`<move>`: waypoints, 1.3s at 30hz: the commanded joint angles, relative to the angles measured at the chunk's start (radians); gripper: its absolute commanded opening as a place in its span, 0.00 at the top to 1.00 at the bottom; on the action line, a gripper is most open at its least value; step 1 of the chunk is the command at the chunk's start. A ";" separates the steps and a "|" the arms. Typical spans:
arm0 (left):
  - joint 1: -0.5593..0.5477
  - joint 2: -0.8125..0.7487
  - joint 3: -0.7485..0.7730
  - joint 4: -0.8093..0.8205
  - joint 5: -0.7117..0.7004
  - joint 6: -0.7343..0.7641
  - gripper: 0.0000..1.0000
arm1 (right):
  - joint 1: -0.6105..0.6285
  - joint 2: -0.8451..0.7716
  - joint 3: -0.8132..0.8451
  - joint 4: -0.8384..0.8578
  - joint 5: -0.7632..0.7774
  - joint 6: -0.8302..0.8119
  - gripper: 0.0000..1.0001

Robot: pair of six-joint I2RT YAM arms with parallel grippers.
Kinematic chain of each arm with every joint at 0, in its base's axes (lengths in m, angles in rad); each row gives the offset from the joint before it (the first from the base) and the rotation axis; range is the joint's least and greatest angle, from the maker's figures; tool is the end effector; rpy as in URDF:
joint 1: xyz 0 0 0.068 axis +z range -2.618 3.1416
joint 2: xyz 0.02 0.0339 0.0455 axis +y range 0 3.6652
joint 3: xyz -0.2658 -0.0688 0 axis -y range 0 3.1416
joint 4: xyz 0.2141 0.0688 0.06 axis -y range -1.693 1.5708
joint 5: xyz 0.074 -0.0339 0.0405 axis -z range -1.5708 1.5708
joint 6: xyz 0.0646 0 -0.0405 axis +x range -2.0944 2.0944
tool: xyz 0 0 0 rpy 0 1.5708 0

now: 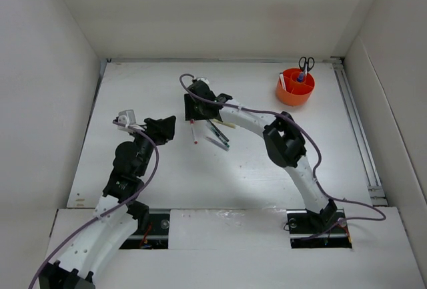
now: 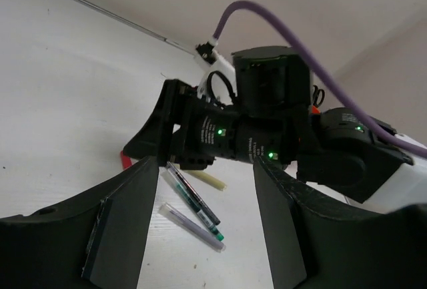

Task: Sort the stationery into containers
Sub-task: Pick up the pen from the center of the board.

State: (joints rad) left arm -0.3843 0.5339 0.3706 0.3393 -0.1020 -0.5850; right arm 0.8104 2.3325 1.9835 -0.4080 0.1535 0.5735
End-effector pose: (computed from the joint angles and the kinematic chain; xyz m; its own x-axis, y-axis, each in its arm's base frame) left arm 0.1400 -0.0495 0.2974 -0.0193 -0.5847 -0.8110 0.3231 0.7640 -0.5585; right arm 0.3692 0.3738 0.1944 -0.7445 -0.0047 -0.6676 -0.2803 0.9098 0.3062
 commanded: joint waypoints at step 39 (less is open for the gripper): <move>0.005 -0.106 -0.027 0.011 0.018 -0.007 0.44 | 0.038 0.201 0.282 -0.324 0.097 0.020 0.66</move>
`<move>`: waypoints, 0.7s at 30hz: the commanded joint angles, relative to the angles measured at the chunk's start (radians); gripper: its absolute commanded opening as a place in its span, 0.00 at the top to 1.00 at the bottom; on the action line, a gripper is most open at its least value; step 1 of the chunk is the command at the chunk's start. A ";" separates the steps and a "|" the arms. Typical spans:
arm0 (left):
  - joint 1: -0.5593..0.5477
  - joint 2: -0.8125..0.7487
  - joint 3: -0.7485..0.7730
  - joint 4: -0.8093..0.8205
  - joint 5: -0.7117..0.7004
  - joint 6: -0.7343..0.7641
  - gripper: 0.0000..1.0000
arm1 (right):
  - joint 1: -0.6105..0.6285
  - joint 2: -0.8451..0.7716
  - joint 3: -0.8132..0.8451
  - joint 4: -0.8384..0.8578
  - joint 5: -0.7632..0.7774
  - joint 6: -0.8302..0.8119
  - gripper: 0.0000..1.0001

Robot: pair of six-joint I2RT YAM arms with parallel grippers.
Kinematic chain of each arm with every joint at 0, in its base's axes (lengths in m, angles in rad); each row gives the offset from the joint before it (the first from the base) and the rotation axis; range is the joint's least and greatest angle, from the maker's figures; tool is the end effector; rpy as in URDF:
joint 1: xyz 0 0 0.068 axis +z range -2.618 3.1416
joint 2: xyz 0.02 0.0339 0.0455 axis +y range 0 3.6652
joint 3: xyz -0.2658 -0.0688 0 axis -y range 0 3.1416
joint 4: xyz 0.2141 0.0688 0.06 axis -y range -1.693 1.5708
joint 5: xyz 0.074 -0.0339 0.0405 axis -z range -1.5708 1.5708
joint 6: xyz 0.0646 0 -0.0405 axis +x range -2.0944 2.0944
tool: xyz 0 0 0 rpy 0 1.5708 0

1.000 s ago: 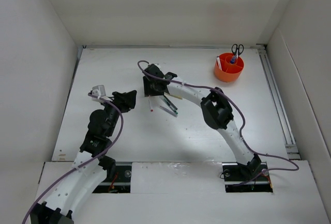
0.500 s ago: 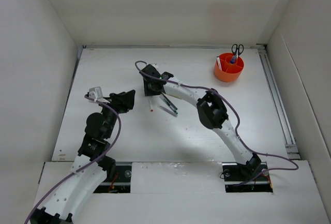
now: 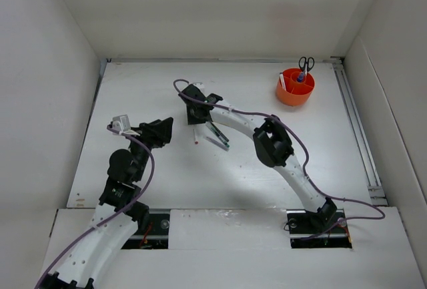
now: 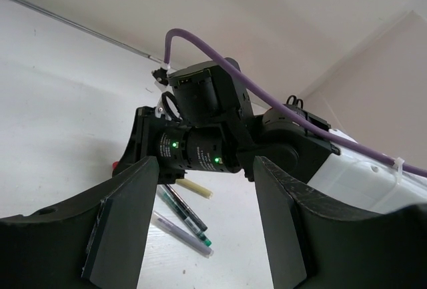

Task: Sort the stationery into containers
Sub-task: Pick up the pen from the center of the board.

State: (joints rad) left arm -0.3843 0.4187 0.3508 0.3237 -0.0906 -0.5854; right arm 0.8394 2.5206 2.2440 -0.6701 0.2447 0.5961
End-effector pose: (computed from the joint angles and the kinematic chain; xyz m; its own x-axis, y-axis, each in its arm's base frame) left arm 0.1215 -0.0428 0.3019 0.0340 -0.6073 -0.7937 0.3732 0.7445 -0.5536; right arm 0.3712 0.3902 0.1565 -0.8008 -0.0768 -0.5939 -0.2150 0.9625 0.1654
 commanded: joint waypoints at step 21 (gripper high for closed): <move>0.005 0.100 -0.015 0.112 0.070 -0.007 0.44 | -0.287 -0.510 -0.418 0.463 -0.424 0.108 1.00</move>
State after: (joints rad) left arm -0.3843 0.4858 0.3389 0.3405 -0.0704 -0.5854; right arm 0.6384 2.1818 1.8568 -0.3977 -0.1772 0.6609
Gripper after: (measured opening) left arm 0.556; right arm 0.117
